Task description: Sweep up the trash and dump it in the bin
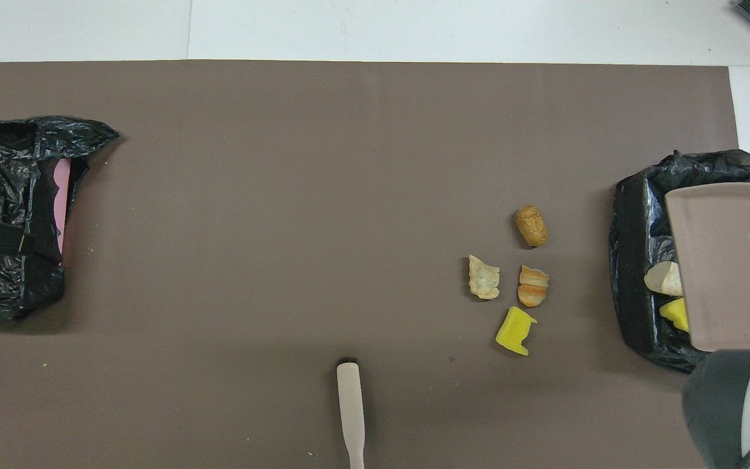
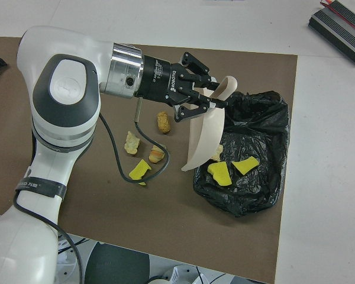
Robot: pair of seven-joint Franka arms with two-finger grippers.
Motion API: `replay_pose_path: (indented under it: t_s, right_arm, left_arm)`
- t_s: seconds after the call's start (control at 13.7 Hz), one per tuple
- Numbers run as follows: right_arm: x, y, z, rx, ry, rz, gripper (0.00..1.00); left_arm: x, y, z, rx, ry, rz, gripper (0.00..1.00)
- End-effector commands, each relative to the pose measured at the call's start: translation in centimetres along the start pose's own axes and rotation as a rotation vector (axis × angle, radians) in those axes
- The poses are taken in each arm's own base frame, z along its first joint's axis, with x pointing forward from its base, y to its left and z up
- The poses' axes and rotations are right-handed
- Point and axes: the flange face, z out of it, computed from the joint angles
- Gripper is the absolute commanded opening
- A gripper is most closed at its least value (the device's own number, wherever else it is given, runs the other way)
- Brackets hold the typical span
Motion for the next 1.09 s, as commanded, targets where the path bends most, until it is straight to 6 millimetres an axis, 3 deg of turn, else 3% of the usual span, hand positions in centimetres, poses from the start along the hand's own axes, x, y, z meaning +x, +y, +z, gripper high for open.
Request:
replay_pose_path:
  t_s: [0.0, 0.22, 0.44, 0.66, 0.88, 1.02]
  right_arm:
    - [0.9, 0.3, -0.5, 0.040, 0.145, 0.206, 0.00]
    - [3.5, 0.7, -2.6, 0.100, 0.310, 0.451, 0.00]
    - [5.1, 1.3, -3.7, 0.322, 0.466, 0.825, 0.00]
    - [9.9, 2.0, -8.1, 0.419, 0.540, 0.960, 0.00]
    - [14.6, 2.9, -9.5, 0.545, 0.563, 1.068, 0.00]
    - [18.1, 3.9, -11.4, 0.621, 0.559, 1.158, 0.00]
  left_arm:
    - [0.4, 0.2, -0.7, 0.021, -0.010, 0.016, 1.00]
    - [0.2, 0.4, -0.9, 0.022, -0.004, 0.017, 1.00]
    - [0.0, 0.4, -1.1, 0.024, -0.002, 0.017, 1.00]
    - [-0.3, 0.6, -1.3, 0.023, 0.004, 0.016, 1.00]
    - [-0.9, 0.7, -1.2, 0.022, -0.005, 0.005, 1.00]
    - [-1.2, 0.5, -1.1, 0.020, -0.008, 0.001, 1.00]
